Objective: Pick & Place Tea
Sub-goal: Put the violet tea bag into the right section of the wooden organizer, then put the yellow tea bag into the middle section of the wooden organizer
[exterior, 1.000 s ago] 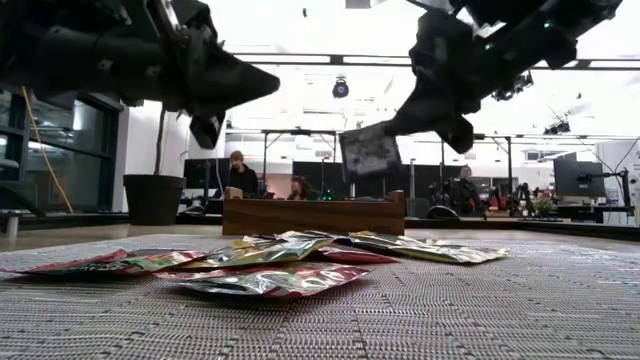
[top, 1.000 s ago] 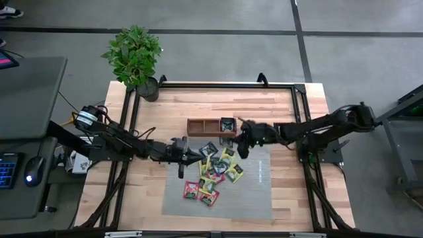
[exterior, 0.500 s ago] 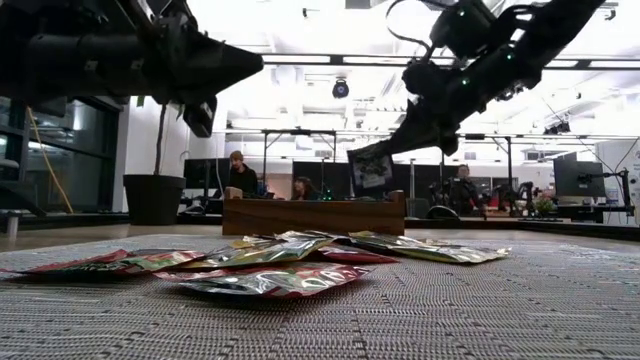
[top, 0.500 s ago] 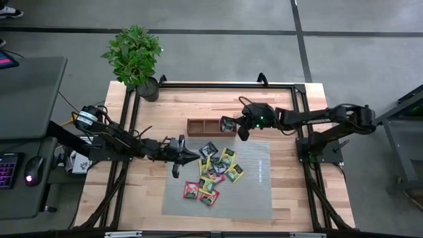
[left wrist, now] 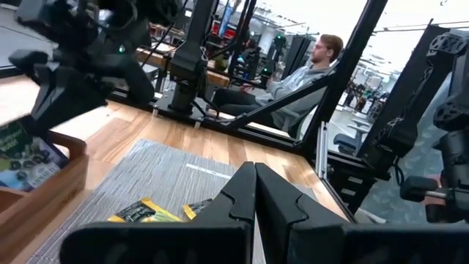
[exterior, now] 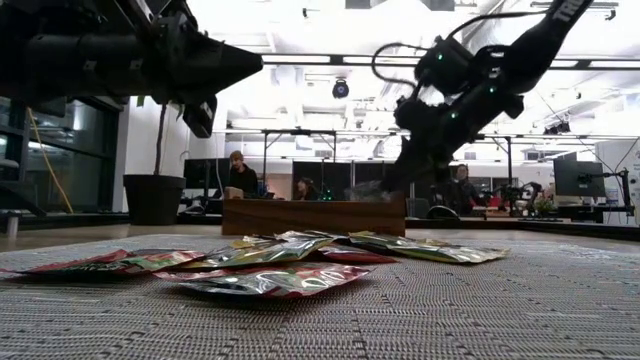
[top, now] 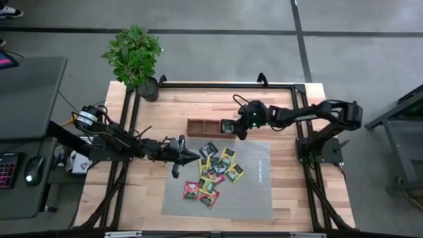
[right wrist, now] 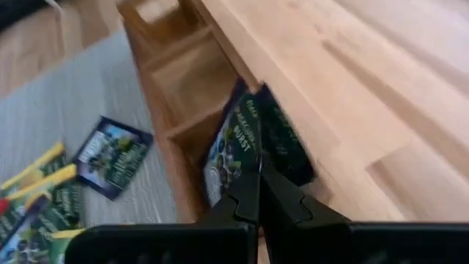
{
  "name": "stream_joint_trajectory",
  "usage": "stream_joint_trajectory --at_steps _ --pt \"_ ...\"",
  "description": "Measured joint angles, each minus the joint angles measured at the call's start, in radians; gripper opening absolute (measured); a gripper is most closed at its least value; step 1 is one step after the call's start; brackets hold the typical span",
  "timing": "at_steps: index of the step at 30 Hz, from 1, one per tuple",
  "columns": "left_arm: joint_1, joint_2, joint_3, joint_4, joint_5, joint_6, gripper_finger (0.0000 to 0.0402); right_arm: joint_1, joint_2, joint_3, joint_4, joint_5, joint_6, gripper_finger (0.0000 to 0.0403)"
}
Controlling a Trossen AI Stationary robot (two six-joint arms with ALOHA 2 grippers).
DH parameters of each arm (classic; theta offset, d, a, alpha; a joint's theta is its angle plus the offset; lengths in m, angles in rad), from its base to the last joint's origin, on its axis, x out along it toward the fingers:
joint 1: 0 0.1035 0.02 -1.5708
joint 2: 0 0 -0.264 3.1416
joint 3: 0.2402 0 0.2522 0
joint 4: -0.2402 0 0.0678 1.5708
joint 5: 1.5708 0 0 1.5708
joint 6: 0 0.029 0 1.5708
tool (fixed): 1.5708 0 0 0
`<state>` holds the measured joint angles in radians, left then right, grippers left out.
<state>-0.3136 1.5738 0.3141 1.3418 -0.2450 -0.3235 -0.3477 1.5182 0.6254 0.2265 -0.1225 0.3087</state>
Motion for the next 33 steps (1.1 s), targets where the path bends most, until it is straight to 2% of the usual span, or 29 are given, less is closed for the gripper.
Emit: stream_joint_trajectory --at_steps 11,15,26,33 --pt "0.000 0.000 0.000 -0.008 -0.008 -0.014 0.0001 0.000 0.008 0.000 0.016 0.009 0.005 0.0008" --pt "0.000 0.000 0.000 -0.015 -0.028 -0.014 0.0001 0.000 0.008 0.000 0.016 0.004 0.000 0.0037" --pt "0.000 0.001 0.000 -0.041 -0.028 -0.025 0.0001 0.000 -0.036 0.001 -0.035 -0.001 0.005 0.0165" --pt "0.000 0.001 0.000 -0.097 -0.020 -0.065 0.0001 0.003 -0.195 0.001 -0.164 -0.007 0.023 0.0179"
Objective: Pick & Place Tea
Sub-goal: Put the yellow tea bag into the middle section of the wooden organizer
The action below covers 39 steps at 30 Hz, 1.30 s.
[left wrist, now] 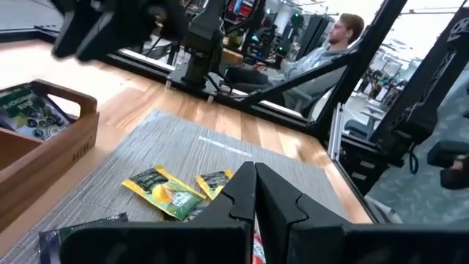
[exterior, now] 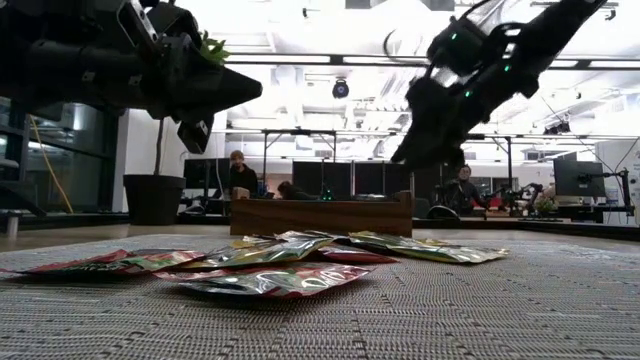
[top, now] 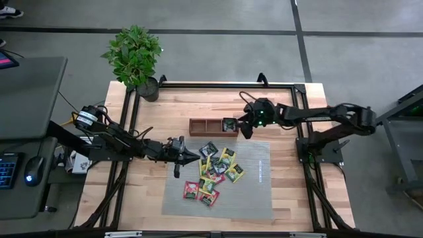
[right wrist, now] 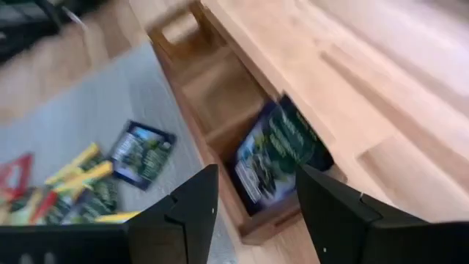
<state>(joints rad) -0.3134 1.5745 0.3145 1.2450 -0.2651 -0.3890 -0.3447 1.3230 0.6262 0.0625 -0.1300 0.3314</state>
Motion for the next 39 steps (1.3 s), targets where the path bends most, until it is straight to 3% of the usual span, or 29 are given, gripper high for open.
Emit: stream_joint_trajectory --at_steps 8,16,21,27,32,39 --pt "0.019 0.000 0.000 -0.017 0.028 -0.001 0.0001 0.024 -0.169 0.000 -0.016 0.008 0.116 0.0135" --pt "0.118 0.000 0.075 -0.154 0.256 0.010 0.0001 0.220 -0.203 0.000 -0.129 0.087 0.200 0.0009" --pt "0.157 0.000 0.213 -0.438 0.384 0.082 0.0001 0.356 -0.203 0.000 -0.271 0.235 0.324 0.0003" --pt "0.156 0.005 0.403 -0.788 0.392 0.270 0.0001 0.482 -0.203 -0.025 -0.365 0.323 0.459 0.0002" --pt "0.155 0.070 0.521 -0.889 0.394 0.366 0.0001 0.554 -0.203 -0.072 -0.375 0.359 0.559 0.0002" --pt "0.141 0.239 0.657 -0.895 0.392 0.319 0.0001 0.606 -0.202 -0.102 -0.328 0.366 0.613 0.0009"
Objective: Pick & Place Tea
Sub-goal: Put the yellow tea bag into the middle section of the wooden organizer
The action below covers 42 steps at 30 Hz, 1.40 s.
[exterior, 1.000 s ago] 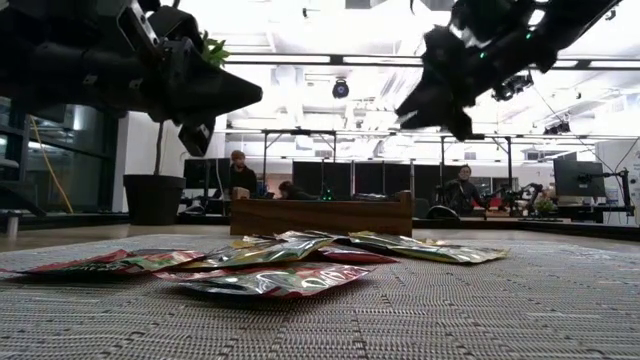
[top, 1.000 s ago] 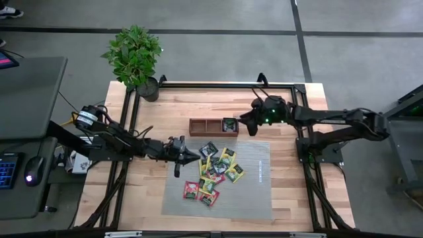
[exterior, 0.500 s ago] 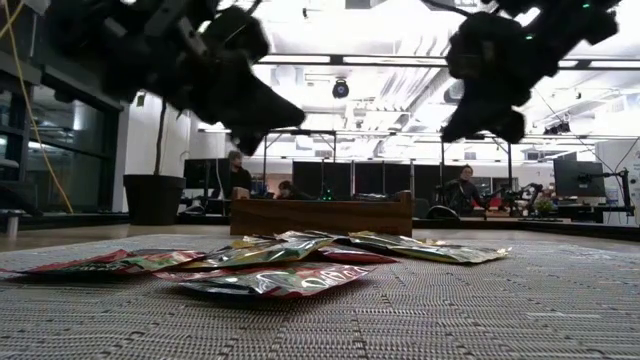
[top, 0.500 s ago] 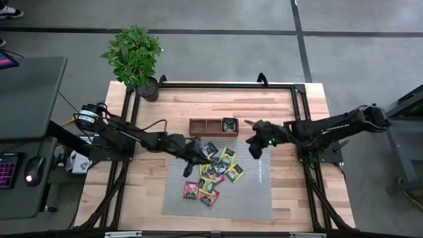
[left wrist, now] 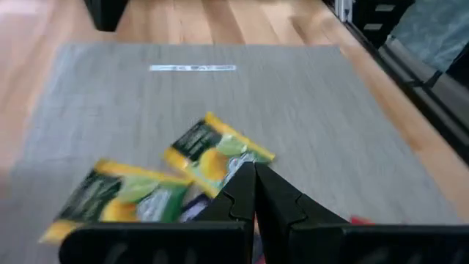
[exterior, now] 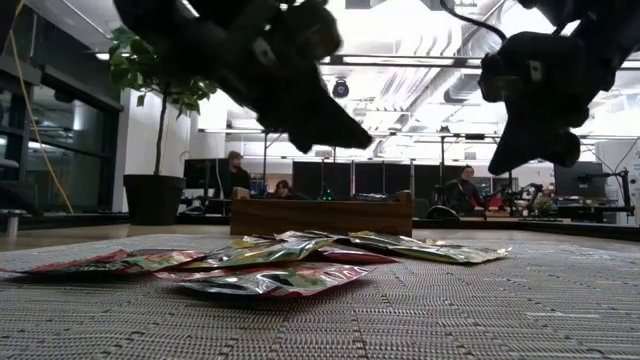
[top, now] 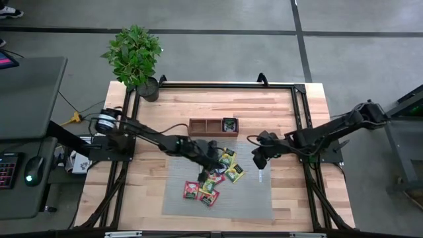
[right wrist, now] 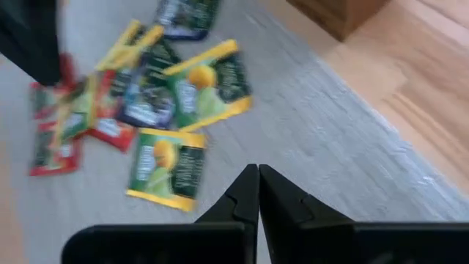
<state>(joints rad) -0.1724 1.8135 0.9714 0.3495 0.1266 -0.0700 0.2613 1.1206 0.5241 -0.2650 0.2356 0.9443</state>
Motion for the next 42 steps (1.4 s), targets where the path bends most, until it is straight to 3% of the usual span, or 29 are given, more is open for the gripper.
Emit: stream_joint_trajectory --at_steps 7,14,23,38,42 --pt "-0.041 0.142 0.163 -0.009 0.024 -0.044 0.0001 0.004 0.000 0.000 0.019 -0.022 -0.011 0.0042" --pt "-0.082 0.233 0.287 -0.142 -0.069 -0.067 0.0001 0.004 0.000 0.000 0.016 -0.025 -0.039 0.0085" --pt "-0.104 0.251 0.303 -0.249 -0.260 -0.119 0.0001 0.004 0.000 0.000 0.016 -0.021 -0.055 0.0110" --pt "-0.103 0.301 0.308 -0.211 -0.242 -0.130 0.0001 0.002 0.000 0.000 0.035 -0.015 -0.047 0.0109" --pt "-0.103 0.310 0.306 -0.226 -0.240 -0.138 0.0001 0.002 0.000 0.000 0.054 -0.063 0.009 0.0109"
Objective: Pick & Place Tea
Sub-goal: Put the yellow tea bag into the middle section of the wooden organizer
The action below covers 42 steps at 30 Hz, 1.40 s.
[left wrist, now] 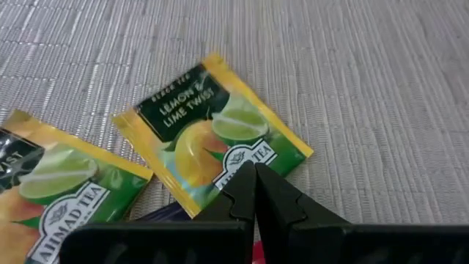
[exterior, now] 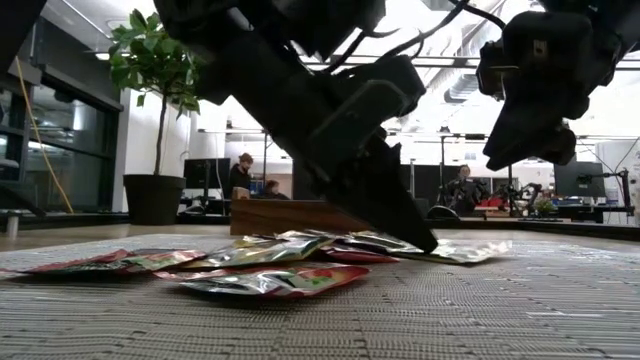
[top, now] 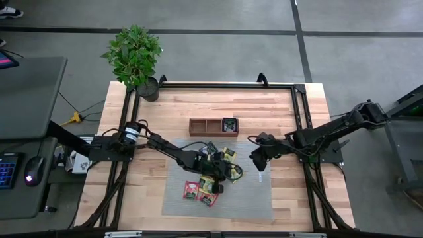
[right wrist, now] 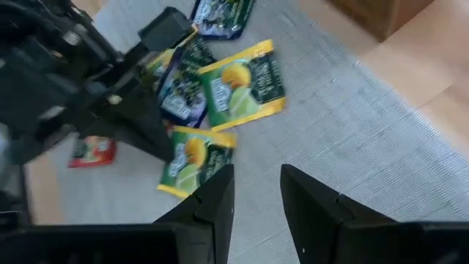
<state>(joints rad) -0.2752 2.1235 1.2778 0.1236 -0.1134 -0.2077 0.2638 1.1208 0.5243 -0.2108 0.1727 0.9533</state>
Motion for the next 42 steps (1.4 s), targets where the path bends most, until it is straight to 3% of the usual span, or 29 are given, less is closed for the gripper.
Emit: stream_joint_trajectory --at_steps 10,20,24,37,42 --pt "0.000 0.024 0.002 -0.007 -0.001 -0.002 0.0001 0.000 0.063 0.000 0.057 -0.124 0.169 0.0117" --pt "0.000 0.027 0.000 -0.010 -0.023 0.000 0.0001 -0.004 0.291 0.000 0.223 -0.231 0.228 0.0226" --pt "-0.001 0.027 0.000 -0.011 -0.013 0.000 0.0001 -0.004 0.371 0.000 0.330 -0.241 0.243 0.0250" --pt "0.000 0.027 -0.001 -0.010 -0.020 0.003 0.0001 -0.005 0.456 0.001 0.479 -0.263 0.271 0.0246" --pt "0.000 0.027 -0.001 -0.010 -0.021 0.003 0.0001 -0.005 0.457 0.000 0.482 -0.270 0.277 0.0222"
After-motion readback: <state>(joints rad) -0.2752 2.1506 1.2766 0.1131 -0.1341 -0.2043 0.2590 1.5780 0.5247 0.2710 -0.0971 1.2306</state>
